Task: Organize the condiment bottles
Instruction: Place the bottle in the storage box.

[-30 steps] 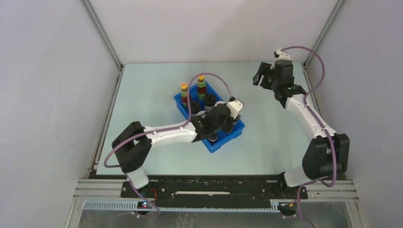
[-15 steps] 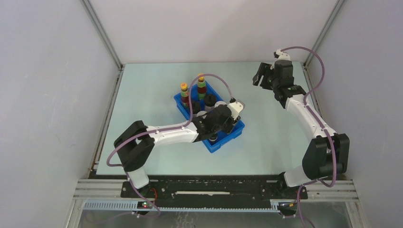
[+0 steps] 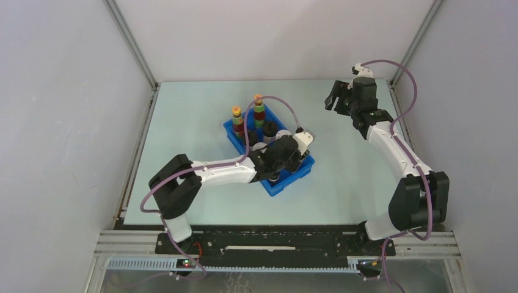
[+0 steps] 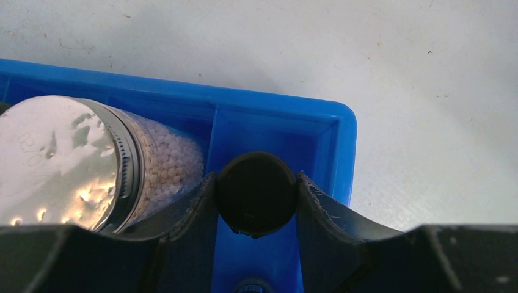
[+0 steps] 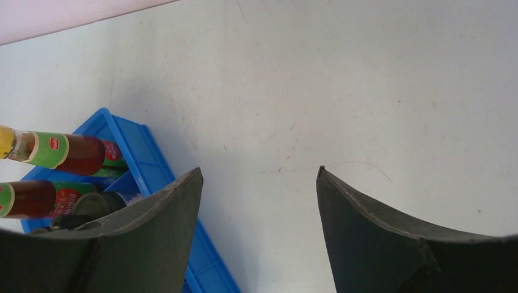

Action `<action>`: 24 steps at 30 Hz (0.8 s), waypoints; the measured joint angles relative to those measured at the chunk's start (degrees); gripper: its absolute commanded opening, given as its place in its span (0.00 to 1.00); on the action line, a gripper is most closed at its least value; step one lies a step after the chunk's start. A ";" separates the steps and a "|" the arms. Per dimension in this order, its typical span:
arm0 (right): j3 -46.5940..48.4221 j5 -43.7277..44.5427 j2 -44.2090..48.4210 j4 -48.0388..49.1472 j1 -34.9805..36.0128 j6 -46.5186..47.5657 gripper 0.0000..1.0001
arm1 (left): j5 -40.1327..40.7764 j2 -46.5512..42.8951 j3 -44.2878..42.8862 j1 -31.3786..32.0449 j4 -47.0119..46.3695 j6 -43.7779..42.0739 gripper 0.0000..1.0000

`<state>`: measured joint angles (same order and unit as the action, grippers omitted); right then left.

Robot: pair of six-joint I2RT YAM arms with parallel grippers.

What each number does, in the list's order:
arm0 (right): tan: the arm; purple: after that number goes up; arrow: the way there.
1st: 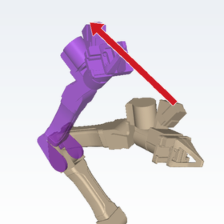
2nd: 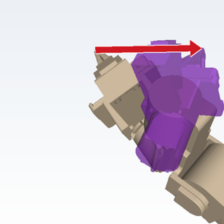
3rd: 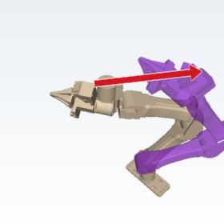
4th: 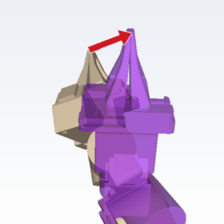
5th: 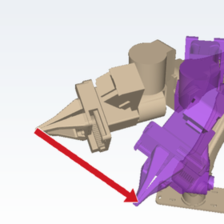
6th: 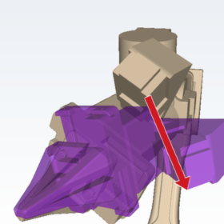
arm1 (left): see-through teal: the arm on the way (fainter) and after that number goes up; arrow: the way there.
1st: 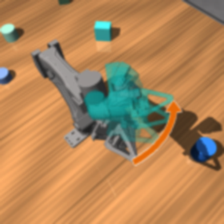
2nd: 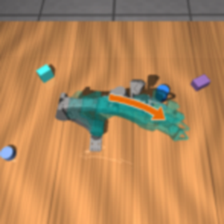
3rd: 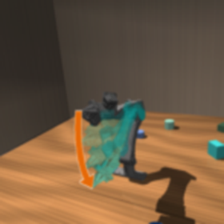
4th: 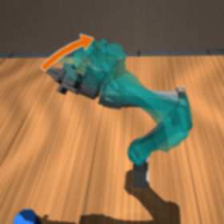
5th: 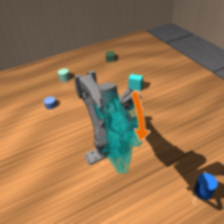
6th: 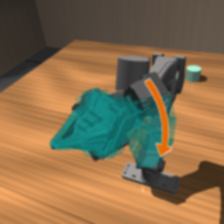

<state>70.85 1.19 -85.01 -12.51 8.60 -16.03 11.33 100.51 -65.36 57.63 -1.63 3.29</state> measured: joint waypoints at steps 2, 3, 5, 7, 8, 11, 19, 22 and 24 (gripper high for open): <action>0.00 0.00 0.00 0.00 0.00 0.00 0.77 | 0.02 0.15 0.00 -0.02 0.00 0.22 0.03; 0.00 0.00 0.00 0.00 0.00 0.00 0.77 | 0.02 0.28 0.00 -0.02 0.00 0.31 0.05; 0.00 0.00 0.00 0.00 0.00 0.00 0.77 | 0.02 0.57 0.00 -0.02 0.02 0.35 0.15; 0.00 0.00 0.00 0.00 0.00 0.02 0.77 | 0.02 0.72 0.00 -0.02 -0.15 0.35 0.25; 0.00 0.00 0.00 0.00 0.00 0.00 0.77 | 0.02 0.72 0.00 -0.02 -0.22 0.35 0.30; 0.00 0.00 0.00 -0.02 -0.02 0.00 0.77 | 0.02 0.74 0.00 -0.02 -0.28 0.35 0.41; 0.00 -0.02 0.00 0.02 -0.28 0.00 0.77 | 0.04 0.83 0.00 -0.02 -0.37 0.35 0.60; 0.00 -0.02 0.00 0.02 -0.28 0.00 0.77 | 0.04 1.03 0.00 -0.02 -0.44 0.44 0.68; 0.00 -0.02 0.00 0.02 -0.31 0.00 0.77 | 0.07 1.25 0.00 -0.02 -0.42 0.46 0.72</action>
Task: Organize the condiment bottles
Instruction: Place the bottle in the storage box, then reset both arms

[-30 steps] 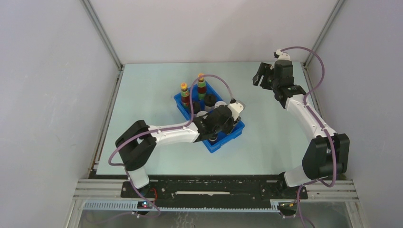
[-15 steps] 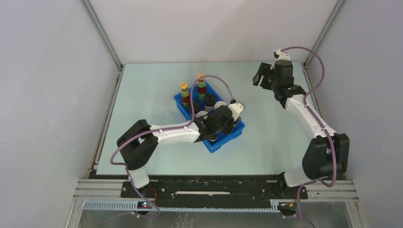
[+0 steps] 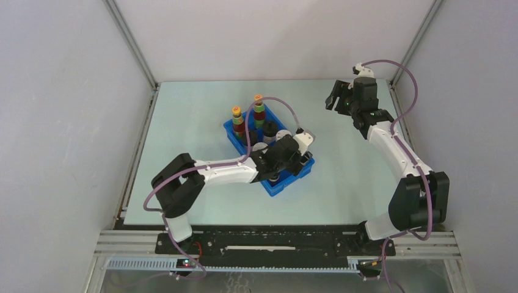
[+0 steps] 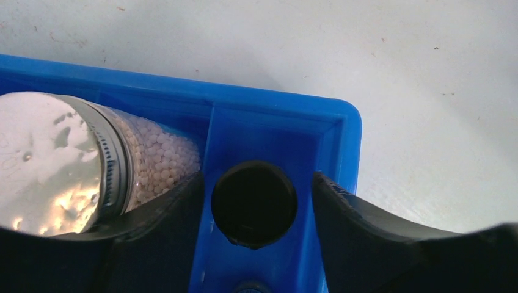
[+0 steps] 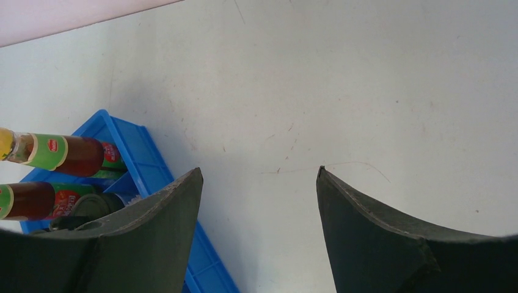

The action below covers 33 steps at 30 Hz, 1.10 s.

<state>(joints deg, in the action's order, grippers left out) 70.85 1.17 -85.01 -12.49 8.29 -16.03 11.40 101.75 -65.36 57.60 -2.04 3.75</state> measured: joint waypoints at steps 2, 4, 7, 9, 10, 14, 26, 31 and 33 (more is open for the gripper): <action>0.00 -0.02 0.00 0.00 0.00 0.00 0.77 | 0.00 0.17 0.00 0.00 0.00 0.22 0.73; 0.00 -0.02 0.00 0.00 -0.02 0.00 0.77 | 0.00 0.31 0.00 0.00 0.02 0.31 0.73; 0.00 -0.02 0.00 0.02 0.00 0.00 0.77 | 0.04 0.31 0.00 0.00 0.00 0.31 0.73; 0.00 -0.02 0.00 0.02 -0.02 0.00 0.77 | 0.20 0.31 0.00 0.00 0.02 0.31 0.73; 0.00 -0.04 0.00 0.02 -0.02 0.00 0.77 | 0.24 0.31 0.00 0.00 0.00 0.31 0.73; 0.00 -0.07 0.00 0.02 -0.02 0.00 0.77 | 0.37 0.31 0.00 0.00 0.02 0.31 0.73; 0.00 -0.15 0.00 0.20 -0.02 0.00 0.77 | 1.25 -1.84 -0.13 0.26 1.57 0.24 0.74; 0.00 -0.11 0.02 0.48 -0.09 0.00 0.77 | 3.17 -4.83 -1.18 1.97 4.66 -0.63 0.74; 0.00 -0.11 0.07 0.70 -0.13 -0.02 0.77 | 4.20 -6.29 -2.47 3.61 6.23 -1.27 0.75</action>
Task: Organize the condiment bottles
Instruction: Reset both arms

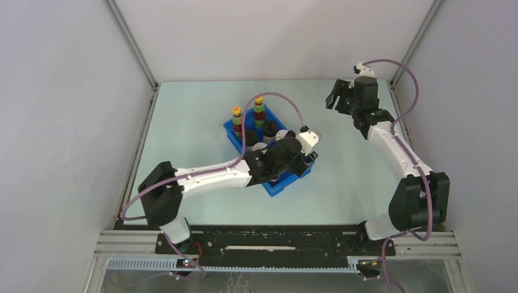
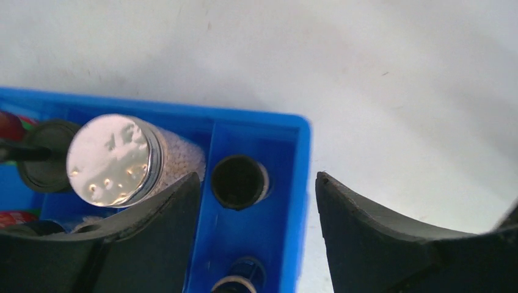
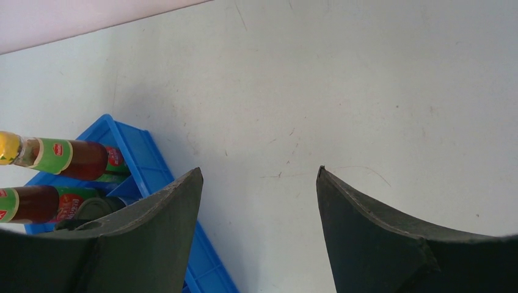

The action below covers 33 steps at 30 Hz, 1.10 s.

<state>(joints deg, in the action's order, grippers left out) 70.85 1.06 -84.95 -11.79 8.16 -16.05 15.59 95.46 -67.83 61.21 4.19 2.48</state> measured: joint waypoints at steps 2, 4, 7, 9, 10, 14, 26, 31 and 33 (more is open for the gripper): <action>0.00 0.00 0.20 0.09 -0.04 -0.15 0.77 | 1.46 -1.97 -2.14 2.29 1.42 -1.27 0.77; 0.00 -0.04 0.50 0.07 -0.11 -0.17 0.77 | 3.19 -4.92 -3.89 4.39 1.86 -2.80 0.80; 0.00 -0.04 1.60 0.04 -0.15 -0.13 0.77 | 6.38 -12.15 -4.31 6.23 0.96 -5.62 0.85; 0.00 -0.04 2.62 0.07 -0.13 0.09 0.77 | 9.01 -17.27 -4.13 5.84 -0.87 -7.28 0.85; 0.00 -0.04 3.17 0.11 -0.11 0.22 0.77 | 10.45 -20.68 -3.67 5.31 -2.69 -8.09 0.85; 0.00 0.52 4.74 0.59 0.72 1.55 0.79 | 14.56 -33.44 2.60 -4.55 -10.88 -8.61 0.85; 0.00 8.57 5.03 3.41 4.72 9.75 0.83 | 15.96 -32.04 22.71 -34.80 -24.57 -0.76 0.84; -1.84 11.17 4.79 7.56 4.46 11.19 0.84 | 13.97 -24.24 23.43 -40.30 -28.79 1.64 0.83; -2.49 12.11 3.85 8.94 4.28 11.50 0.84 | 12.72 -22.32 23.50 -41.92 -30.32 1.79 0.83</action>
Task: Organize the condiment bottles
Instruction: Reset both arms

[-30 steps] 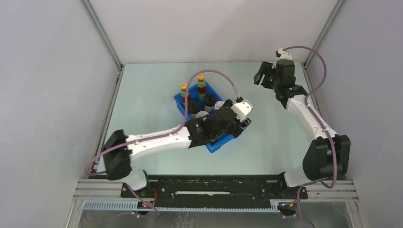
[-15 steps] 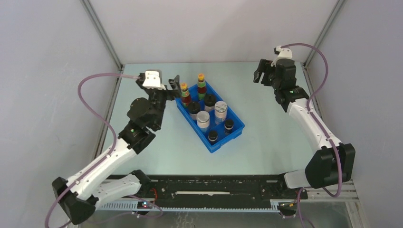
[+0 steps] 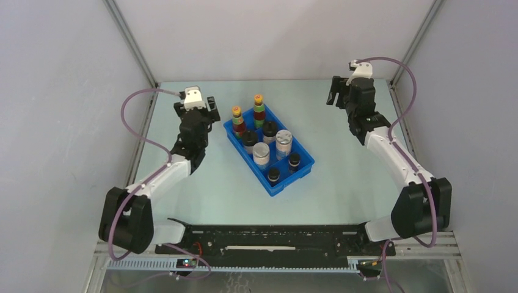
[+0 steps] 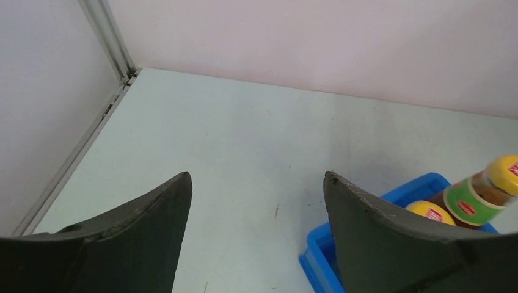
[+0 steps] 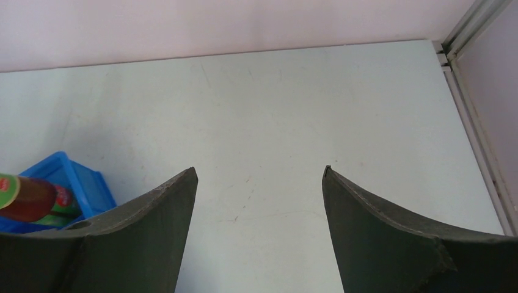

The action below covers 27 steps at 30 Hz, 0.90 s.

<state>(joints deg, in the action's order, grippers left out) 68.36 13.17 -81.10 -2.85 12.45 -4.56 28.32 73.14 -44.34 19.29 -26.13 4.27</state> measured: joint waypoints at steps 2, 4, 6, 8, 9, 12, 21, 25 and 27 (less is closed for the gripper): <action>-0.28 0.59 -1.33 1.18 0.00 0.17 0.84 | -1.64 1.49 0.15 -1.86 -1.62 0.33 0.83; -0.74 0.92 -2.58 2.34 0.00 0.20 0.84 | -3.26 2.64 0.33 -3.93 -3.26 0.44 0.83; -0.98 0.94 -3.54 2.91 0.02 0.17 0.84 | -4.63 3.41 0.42 -5.51 -4.42 0.50 0.84; -1.18 0.94 -4.17 3.61 0.02 0.20 0.84 | -6.21 4.02 0.55 -6.84 -5.90 0.61 0.84; -1.31 0.94 -4.26 4.17 0.07 0.20 0.85 | -6.75 4.17 0.55 -7.26 -6.29 0.72 0.84; -1.81 0.81 -4.22 6.47 0.09 0.35 0.87 | -9.14 4.61 0.79 -8.00 -7.93 0.76 0.84; -3.45 2.14 -4.17 10.86 0.07 0.52 0.87 | -13.07 4.70 2.99 -8.09 -9.90 0.74 0.84; -4.52 3.52 -4.15 13.00 0.07 1.11 0.89 | -14.16 4.72 3.17 -8.09 -10.32 0.76 0.84; -5.20 4.00 -4.15 13.42 0.07 1.33 0.90 | -14.62 4.74 3.17 -8.09 -10.71 0.79 0.84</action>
<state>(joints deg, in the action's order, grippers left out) 63.16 17.17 -85.25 10.57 12.51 -3.22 13.69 77.89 -41.17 11.20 -36.84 5.06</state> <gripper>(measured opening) 0.881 0.836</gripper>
